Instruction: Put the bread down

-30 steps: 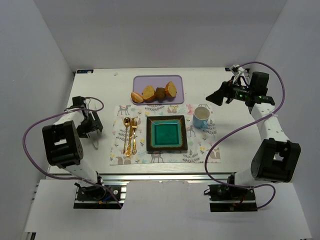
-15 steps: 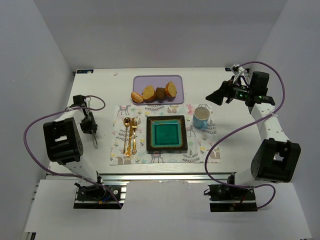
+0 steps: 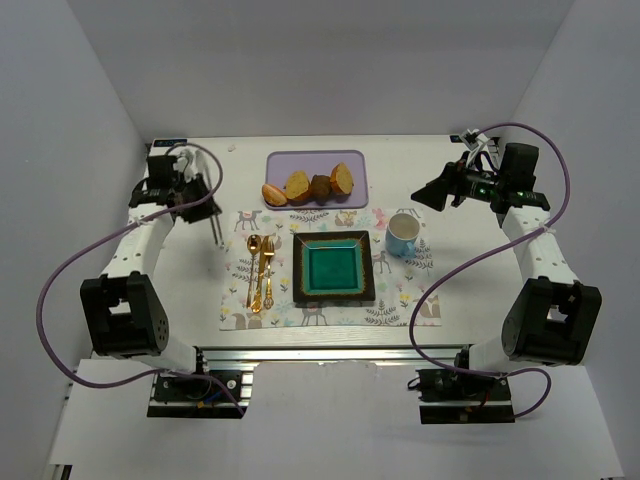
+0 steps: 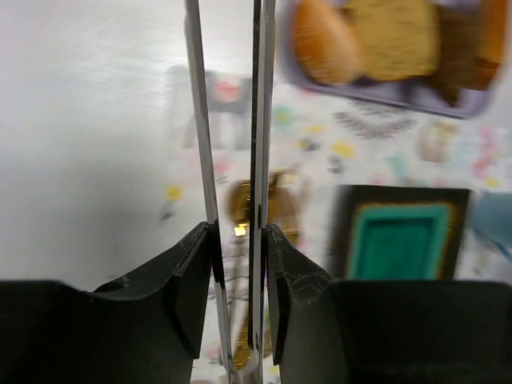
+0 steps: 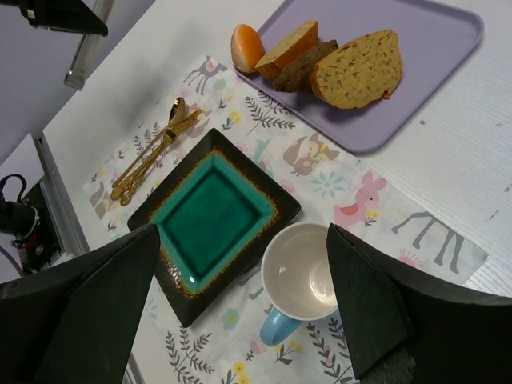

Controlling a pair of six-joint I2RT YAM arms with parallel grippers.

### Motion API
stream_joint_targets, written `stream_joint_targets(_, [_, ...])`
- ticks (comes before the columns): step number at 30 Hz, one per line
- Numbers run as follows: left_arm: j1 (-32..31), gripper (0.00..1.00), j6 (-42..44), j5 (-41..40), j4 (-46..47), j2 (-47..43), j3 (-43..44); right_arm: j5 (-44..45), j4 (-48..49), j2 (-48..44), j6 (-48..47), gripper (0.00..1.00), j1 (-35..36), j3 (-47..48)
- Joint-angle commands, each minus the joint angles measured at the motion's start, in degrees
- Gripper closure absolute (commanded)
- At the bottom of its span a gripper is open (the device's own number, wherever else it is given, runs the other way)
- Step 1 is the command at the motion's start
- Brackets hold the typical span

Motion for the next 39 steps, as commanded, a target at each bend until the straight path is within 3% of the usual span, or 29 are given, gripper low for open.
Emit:
stream_joint_targets(1, [-5.0, 0.58, -3.0, 7.3, -2.6, -0.9, 5.8, -2.0, 2.1, -1.6, 0.7, 0.11, -0.1, -0.2])
stream_joint_targets(14, [-15.0, 0.5, -2.8, 6.9, -7.0, 4.4, 18.7, -2.6, 2.4, -3.0, 0.6, 0.11, -0.1, -2.0])
stream_joint_targets(25, [-26.6, 0.45, 6.2, -8.5, -15.9, 14.1, 28.5, -3.0, 2.2, -3.3, 0.3, 0.11, -0.4, -3.0])
stream_joint_targets(33, [-29.5, 0.44, 7.0, -16.1, -17.4, 18.1, 33.4, -3.5, 1.7, -2.8, -0.2, 0.11, -0.6, -3.0])
stream_joint_targets(39, [-29.9, 0.44, 7.3, -16.8, -16.4, 19.8, 34.6, -3.6, 1.7, -2.5, -0.1, 0.11, -0.6, -3.0])
